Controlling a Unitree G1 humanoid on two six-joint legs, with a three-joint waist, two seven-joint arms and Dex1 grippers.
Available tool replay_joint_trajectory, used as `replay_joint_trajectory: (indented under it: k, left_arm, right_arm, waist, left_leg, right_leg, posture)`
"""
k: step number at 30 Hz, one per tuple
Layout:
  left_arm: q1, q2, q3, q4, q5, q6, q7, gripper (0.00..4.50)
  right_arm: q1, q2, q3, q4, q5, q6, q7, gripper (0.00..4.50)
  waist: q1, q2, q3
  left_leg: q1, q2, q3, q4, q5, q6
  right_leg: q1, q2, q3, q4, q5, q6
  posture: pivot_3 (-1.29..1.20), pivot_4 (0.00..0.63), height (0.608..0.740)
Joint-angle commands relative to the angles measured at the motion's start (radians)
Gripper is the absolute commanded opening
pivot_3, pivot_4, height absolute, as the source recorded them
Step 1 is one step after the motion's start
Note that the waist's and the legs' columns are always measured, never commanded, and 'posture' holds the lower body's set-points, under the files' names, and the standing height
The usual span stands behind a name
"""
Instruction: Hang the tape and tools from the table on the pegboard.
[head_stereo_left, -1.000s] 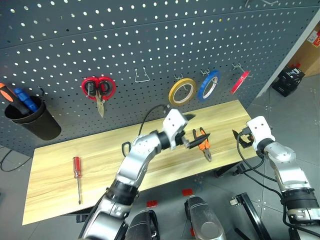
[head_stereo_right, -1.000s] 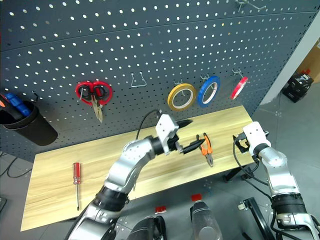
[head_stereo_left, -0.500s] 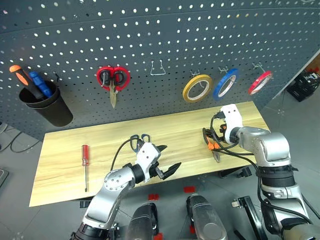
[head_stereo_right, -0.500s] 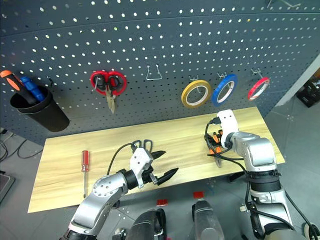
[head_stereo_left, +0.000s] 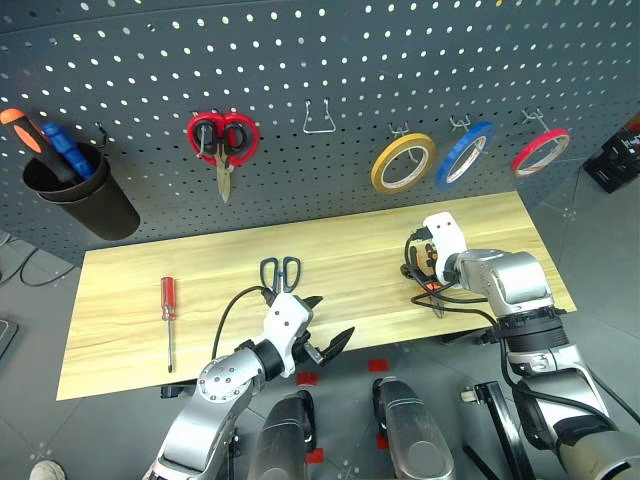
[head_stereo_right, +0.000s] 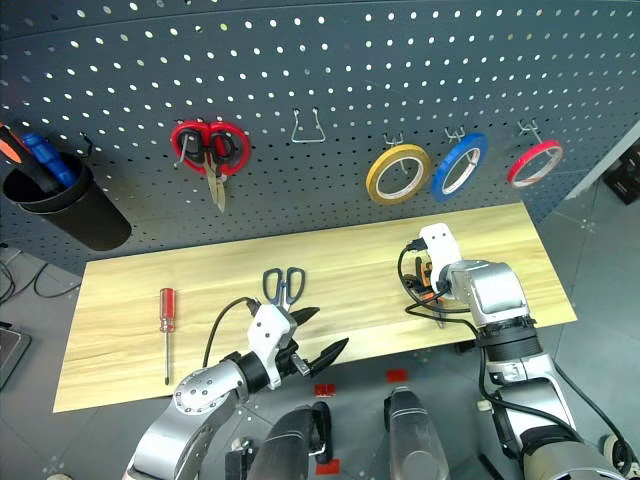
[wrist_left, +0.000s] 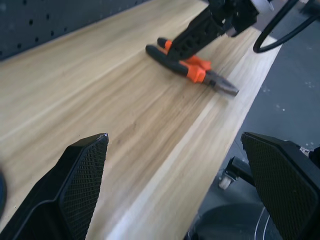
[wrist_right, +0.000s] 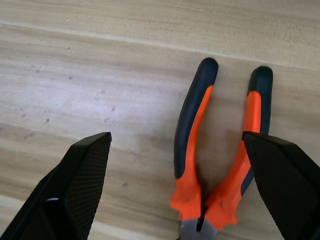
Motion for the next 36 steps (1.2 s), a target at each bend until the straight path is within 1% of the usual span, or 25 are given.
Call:
replay_joint_trajectory:
  k: [1, 7, 10, 14, 17, 21, 28, 36]
  left_arm:
    - [0.013, 0.002, 0.007, -0.053, -0.016, 0.006, 0.011, 4.5]
    - [0.015, 0.005, 0.001, -0.074, -0.024, 0.025, 0.025, 4.5]
    - [0.021, 0.01, -0.001, -0.079, -0.027, 0.027, 0.024, 4.5]
    - [0.026, 0.017, 0.006, -0.081, -0.03, 0.029, 0.02, 4.5]
    - [0.018, 0.021, 0.01, -0.075, -0.032, 0.029, 0.018, 4.5]
    - [0.005, 0.019, 0.01, -0.068, -0.033, 0.028, 0.019, 4.5]
    - [-0.01, 0.016, 0.002, -0.047, -0.03, 0.017, 0.012, 4.5]
    - [-0.014, 0.02, 0.007, -0.041, -0.032, 0.015, 0.003, 4.5]
  right_arm:
    - [-0.027, 0.002, 0.006, 0.05, -0.031, -0.052, -0.021, 4.49]
    - [-0.074, 0.043, -0.046, 0.14, -0.045, -0.052, -0.088, 4.49]
    - [-0.089, 0.046, -0.049, 0.163, -0.053, -0.074, -0.099, 4.49]
    - [-0.106, 0.047, -0.058, 0.162, -0.054, -0.084, -0.106, 4.49]
    - [-0.117, 0.052, -0.083, 0.131, -0.044, -0.047, -0.121, 4.49]
    - [-0.121, 0.052, -0.125, 0.046, -0.041, 0.021, -0.157, 4.49]
    - [-0.103, 0.073, -0.232, -0.059, -0.055, 0.204, -0.26, 4.49]
    - [-0.103, 0.154, -0.348, -0.147, -0.072, 0.391, -0.353, 4.49]
  waist:
    - [0.001, 0.0, 0.007]
    - [0.005, -0.001, 0.024]
    - [0.007, -0.001, 0.029]
    - [0.01, -0.001, 0.032]
    - [0.015, -0.001, 0.032]
    - [0.022, -0.001, 0.032]
    - [0.023, -0.001, 0.032]
    - [0.022, -0.001, 0.032]
  left_leg:
    - [0.0, 0.0, 0.0, 0.0, 0.0, 0.0]
    - [-0.001, 0.0, 0.001, 0.0, 0.0, 0.0]
    - [-0.002, 0.001, 0.002, -0.001, 0.0, 0.0]
    - [-0.006, 0.001, 0.003, -0.001, 0.001, -0.001]
    - [-0.006, 0.001, 0.003, -0.001, 0.001, -0.001]
    - [-0.006, 0.001, 0.003, -0.001, 0.001, -0.001]
    - [-0.009, 0.001, 0.001, -0.001, 0.001, -0.002]
    - [-0.009, 0.001, 0.001, -0.002, 0.001, -0.002]
  right_leg:
    - [0.0, 0.0, 0.0, 0.0, 0.0, 0.0]
    - [-0.003, 0.0, 0.001, 0.002, 0.0, 0.0]
    - [-0.004, 0.0, 0.001, 0.002, 0.0, 0.0]
    - [-0.009, 0.0, 0.002, 0.003, 0.0, 0.0]
    - [-0.009, 0.0, 0.001, 0.002, 0.0, 0.0]
    - [-0.009, 0.0, 0.001, 0.002, 0.0, 0.0]
    - [-0.011, 0.0, 0.0, 0.001, 0.0, 0.0]
    - [-0.012, 0.0, 0.0, 0.001, 0.0, 0.0]
  posture:
    - [-0.13, 0.443, 0.74]
    - [-0.13, 0.452, 0.74]
    - [-0.13, 0.456, 0.74]
    - [-0.13, 0.454, 0.74]
    - [-0.13, 0.451, 0.74]
    - [-0.14, 0.443, 0.74]
    - [-0.16, 0.436, 0.74]
    - [-0.16, 0.433, 0.74]
